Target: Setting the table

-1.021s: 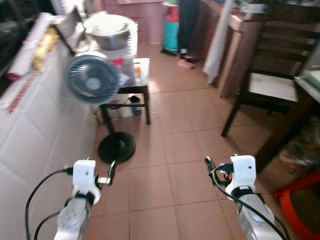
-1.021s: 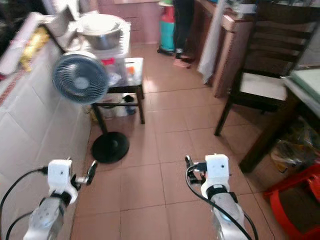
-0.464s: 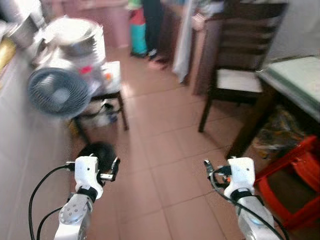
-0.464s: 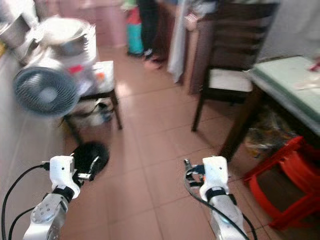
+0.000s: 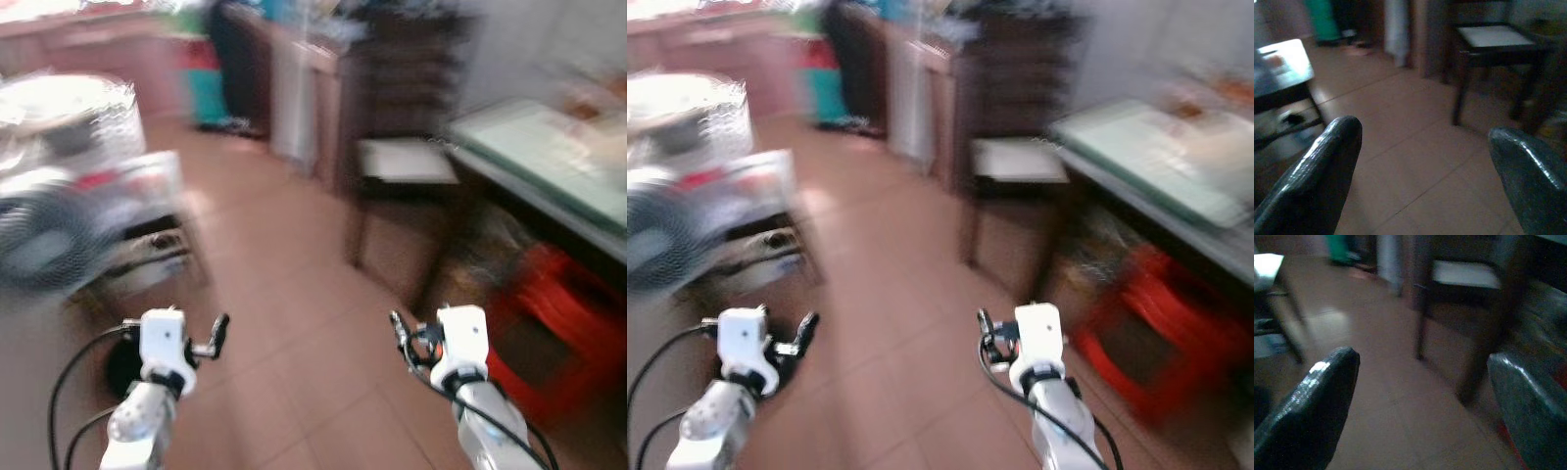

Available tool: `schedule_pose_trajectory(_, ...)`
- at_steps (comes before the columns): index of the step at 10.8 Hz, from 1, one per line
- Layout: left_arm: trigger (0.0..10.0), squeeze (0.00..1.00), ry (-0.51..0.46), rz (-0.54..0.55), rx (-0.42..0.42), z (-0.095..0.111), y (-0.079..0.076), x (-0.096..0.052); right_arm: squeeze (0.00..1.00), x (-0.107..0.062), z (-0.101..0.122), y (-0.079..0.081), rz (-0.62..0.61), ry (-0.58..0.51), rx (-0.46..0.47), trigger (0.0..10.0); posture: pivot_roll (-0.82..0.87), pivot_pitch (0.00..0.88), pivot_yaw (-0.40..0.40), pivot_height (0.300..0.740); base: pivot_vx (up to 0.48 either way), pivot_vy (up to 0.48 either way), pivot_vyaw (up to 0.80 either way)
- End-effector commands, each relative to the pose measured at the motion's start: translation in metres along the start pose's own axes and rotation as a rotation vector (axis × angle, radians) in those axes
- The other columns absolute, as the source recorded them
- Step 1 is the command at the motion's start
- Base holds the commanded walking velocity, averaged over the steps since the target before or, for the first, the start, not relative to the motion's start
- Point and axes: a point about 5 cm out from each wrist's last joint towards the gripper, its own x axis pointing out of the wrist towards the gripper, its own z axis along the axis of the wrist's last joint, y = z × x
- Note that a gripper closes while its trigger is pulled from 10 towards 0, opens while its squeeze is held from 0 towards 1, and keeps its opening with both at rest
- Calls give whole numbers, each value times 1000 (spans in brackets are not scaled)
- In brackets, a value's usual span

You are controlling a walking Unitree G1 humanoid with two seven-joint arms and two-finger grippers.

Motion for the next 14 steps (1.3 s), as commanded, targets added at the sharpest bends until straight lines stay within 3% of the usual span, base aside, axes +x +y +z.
schedule_pose_trajectory(1,10000,0,-8,-39,-4,3,-10,4,0,-2,-1,-8,-19,10,-11,10000,-185,52,44,740,292,0,-800)
schedule_pose_trajectory(4,10000,0,-5,-36,-15,4,-9,3,0,-2,1,-9,-39,-6,-2,10000,-187,44,45,740,190,0,-435)
schedule_pose_trajectory(5,10000,157,-20,-35,-31,5,-10,3,0,-2,1,-10,-43,-5,-15,10000,-188,45,44,740,0,0,0)
schedule_pose_trajectory(6,10000,937,-25,-35,-32,6,-11,3,0,-2,0,-12,-50,-6,-7,10000,-189,44,42,740,0,0,0)
schedule_pose_trajectory(7,10000,1000,-28,-28,-27,6,-10,2,1000,-2,0,-14,-54,-7,-1,10000,-189,45,41,740,0,0,0)
schedule_pose_trajectory(9,10000,1000,-21,-8,-6,7,-9,2,1000,-3,-2,-14,-60,2,2,10000,-188,47,41,740,0,0,0)
schedule_pose_trajectory(10,9569,627,-34,0,19,8,-9,2,0,-3,-2,-14,-59,-8,16,0,-186,47,42,740,0,0,0)
schedule_pose_trajectory(11,0,0,-43,-13,11,10,-10,1,0,-4,-1,-13,-55,-15,34,0,-186,50,42,740,0,0,0)
schedule_pose_trajectory(13,0,0,-50,-27,1,11,-12,1,0,-3,-2,-13,-55,-12,29,0,-185,48,44,740,0,0,0)
schedule_pose_trajectory(14,10000,0,-39,-22,14,11,-12,2,0,-2,-4,-14,-59,6,14,10000,-184,47,46,740,0,0,0)
